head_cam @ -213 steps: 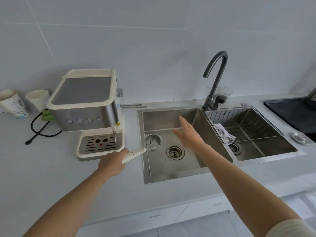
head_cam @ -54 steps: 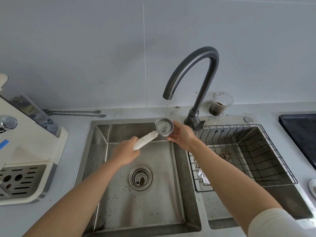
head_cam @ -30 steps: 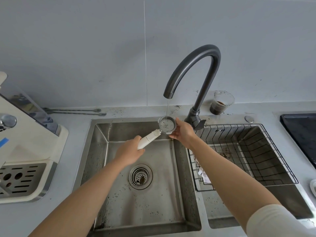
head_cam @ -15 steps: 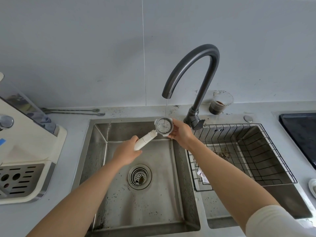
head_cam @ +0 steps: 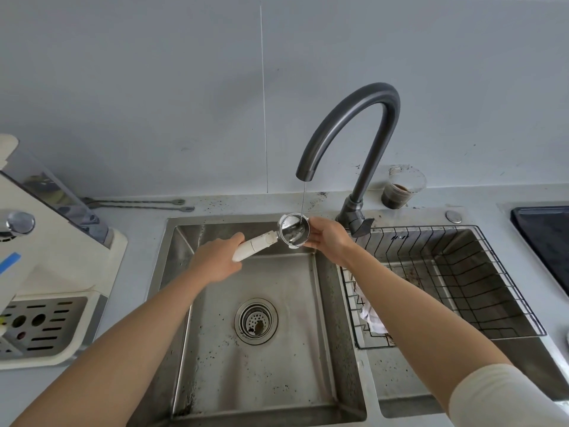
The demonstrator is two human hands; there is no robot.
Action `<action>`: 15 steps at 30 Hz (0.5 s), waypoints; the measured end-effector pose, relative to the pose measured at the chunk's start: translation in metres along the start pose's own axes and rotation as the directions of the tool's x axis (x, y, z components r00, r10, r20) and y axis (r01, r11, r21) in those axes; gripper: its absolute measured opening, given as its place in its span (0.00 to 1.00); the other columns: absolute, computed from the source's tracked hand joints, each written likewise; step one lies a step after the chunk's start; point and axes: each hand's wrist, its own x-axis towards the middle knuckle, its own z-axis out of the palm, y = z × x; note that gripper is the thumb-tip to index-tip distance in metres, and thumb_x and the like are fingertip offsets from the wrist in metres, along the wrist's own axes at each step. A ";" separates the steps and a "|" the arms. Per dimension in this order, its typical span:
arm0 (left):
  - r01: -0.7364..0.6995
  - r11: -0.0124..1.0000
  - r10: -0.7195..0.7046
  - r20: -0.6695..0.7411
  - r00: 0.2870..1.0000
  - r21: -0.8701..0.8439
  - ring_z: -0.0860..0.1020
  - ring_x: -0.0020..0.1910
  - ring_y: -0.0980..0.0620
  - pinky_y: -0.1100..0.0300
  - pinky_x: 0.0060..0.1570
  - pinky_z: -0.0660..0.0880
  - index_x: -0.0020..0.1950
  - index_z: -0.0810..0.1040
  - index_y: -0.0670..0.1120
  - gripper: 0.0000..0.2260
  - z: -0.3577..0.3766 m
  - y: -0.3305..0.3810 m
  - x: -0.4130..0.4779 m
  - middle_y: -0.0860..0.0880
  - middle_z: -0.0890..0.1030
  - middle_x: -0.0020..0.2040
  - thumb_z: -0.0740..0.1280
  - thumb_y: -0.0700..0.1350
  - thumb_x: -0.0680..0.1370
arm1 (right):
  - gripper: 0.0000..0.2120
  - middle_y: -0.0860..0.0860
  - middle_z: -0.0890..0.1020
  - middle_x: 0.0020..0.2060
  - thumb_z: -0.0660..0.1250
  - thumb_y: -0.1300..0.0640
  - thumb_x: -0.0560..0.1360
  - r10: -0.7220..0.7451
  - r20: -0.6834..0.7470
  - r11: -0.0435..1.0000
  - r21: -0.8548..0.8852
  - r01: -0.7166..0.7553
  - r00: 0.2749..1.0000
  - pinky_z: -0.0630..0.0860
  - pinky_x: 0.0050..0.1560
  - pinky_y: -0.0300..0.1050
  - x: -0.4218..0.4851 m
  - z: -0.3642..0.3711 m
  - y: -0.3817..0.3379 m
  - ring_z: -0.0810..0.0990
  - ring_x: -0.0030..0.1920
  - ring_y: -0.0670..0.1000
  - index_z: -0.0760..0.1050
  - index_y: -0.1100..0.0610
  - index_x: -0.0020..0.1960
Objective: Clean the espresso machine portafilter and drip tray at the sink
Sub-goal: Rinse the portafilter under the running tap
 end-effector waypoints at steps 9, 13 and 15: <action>0.047 0.987 0.010 -0.345 0.939 0.156 0.80 0.43 0.42 0.55 0.35 0.71 0.59 0.70 0.43 0.13 -0.026 -0.005 0.003 0.45 0.81 0.47 0.63 0.39 0.75 | 0.17 0.52 0.76 0.57 0.51 0.62 0.81 -0.090 0.058 0.991 -0.096 0.095 0.994 0.70 0.56 0.46 0.002 -0.002 -0.023 0.75 0.52 0.50 0.69 0.60 0.68; 0.053 0.934 0.133 -0.480 0.867 0.354 0.68 0.19 0.47 0.67 0.22 0.53 0.41 0.74 0.39 0.21 -0.039 -0.004 0.004 0.43 0.74 0.25 0.76 0.29 0.52 | 0.18 0.52 0.75 0.65 0.52 0.63 0.80 -0.124 0.054 0.979 -0.153 0.131 0.991 0.67 0.58 0.45 0.005 -0.003 -0.029 0.71 0.65 0.51 0.69 0.57 0.68; 0.052 0.910 0.196 -0.535 0.822 0.412 0.68 0.16 0.48 0.67 0.22 0.56 0.38 0.74 0.39 0.25 -0.039 -0.004 0.005 0.44 0.72 0.22 0.75 0.28 0.45 | 0.19 0.52 0.73 0.67 0.51 0.64 0.80 -0.134 0.068 0.977 -0.157 0.143 0.989 0.66 0.60 0.46 0.006 -0.002 -0.029 0.69 0.67 0.51 0.69 0.55 0.68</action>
